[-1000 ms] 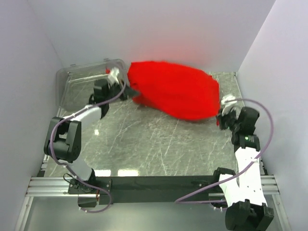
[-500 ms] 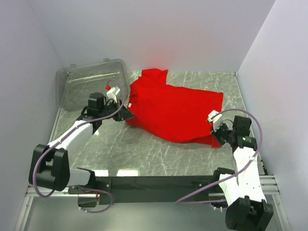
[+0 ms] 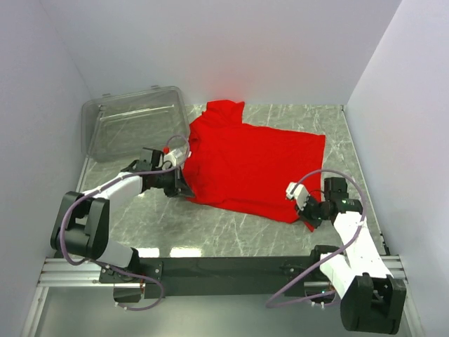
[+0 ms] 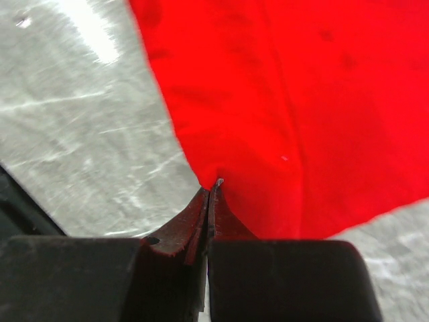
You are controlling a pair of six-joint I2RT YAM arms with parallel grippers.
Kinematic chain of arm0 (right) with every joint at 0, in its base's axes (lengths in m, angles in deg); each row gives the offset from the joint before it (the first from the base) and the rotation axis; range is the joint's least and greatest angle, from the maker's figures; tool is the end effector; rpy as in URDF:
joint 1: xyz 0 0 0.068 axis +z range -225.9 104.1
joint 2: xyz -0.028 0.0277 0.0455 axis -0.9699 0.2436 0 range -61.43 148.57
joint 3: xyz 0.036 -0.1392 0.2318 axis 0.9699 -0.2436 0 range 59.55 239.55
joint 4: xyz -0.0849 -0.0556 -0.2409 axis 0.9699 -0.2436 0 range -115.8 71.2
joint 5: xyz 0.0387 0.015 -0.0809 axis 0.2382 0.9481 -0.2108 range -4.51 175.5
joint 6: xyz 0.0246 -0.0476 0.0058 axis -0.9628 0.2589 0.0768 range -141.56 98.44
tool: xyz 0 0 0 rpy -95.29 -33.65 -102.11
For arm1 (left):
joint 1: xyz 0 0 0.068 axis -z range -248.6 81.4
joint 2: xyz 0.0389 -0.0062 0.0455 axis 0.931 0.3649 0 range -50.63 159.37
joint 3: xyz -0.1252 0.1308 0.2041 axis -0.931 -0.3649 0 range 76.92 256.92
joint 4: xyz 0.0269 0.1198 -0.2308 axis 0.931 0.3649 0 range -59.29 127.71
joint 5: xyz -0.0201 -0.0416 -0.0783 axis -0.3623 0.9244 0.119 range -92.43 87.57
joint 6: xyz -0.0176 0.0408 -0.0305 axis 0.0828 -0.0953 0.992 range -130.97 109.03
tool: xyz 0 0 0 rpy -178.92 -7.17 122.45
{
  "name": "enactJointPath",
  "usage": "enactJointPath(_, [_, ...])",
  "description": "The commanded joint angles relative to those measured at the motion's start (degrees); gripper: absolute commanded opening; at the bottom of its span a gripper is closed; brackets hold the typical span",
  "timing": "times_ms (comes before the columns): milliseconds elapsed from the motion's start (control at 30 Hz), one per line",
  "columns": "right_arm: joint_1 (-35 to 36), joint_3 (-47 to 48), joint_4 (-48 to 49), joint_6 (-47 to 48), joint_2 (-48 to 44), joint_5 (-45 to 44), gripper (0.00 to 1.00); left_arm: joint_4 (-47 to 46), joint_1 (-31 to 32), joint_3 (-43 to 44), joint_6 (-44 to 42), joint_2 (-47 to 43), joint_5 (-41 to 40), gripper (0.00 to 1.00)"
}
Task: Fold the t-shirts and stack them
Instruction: Flatten the tshirt out
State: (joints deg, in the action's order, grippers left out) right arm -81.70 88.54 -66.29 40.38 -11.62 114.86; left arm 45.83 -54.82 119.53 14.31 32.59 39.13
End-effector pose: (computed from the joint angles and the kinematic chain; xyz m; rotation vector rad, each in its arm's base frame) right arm 0.1399 0.0033 0.1866 -1.3048 2.1765 0.2806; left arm 0.2571 -0.0874 0.1786 0.0417 2.5893 -1.1850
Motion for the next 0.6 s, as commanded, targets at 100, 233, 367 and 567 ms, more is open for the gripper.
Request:
enactJointPath(100, [3.87,1.06,-3.57,2.75,3.46,-1.5,0.0,6.93,0.55,1.77,-2.25,1.59,-2.7,0.01])
enactJointPath(233, [3.78,5.18,-9.72,7.93,3.46,-1.68,0.0,11.41,0.55,3.35,-1.9,-0.51,-6.04,0.01])
enactJointPath(367, [3.78,8.88,-15.44,13.91,0.13,-2.12,0.0,16.78,0.2,6.07,-0.23,-5.42,-10.97,0.01])
enactJointPath(567, [3.69,7.74,-17.11,16.2,2.48,-4.32,0.0,23.03,0.11,4.25,1.88,-5.44,-13.61,0.01])
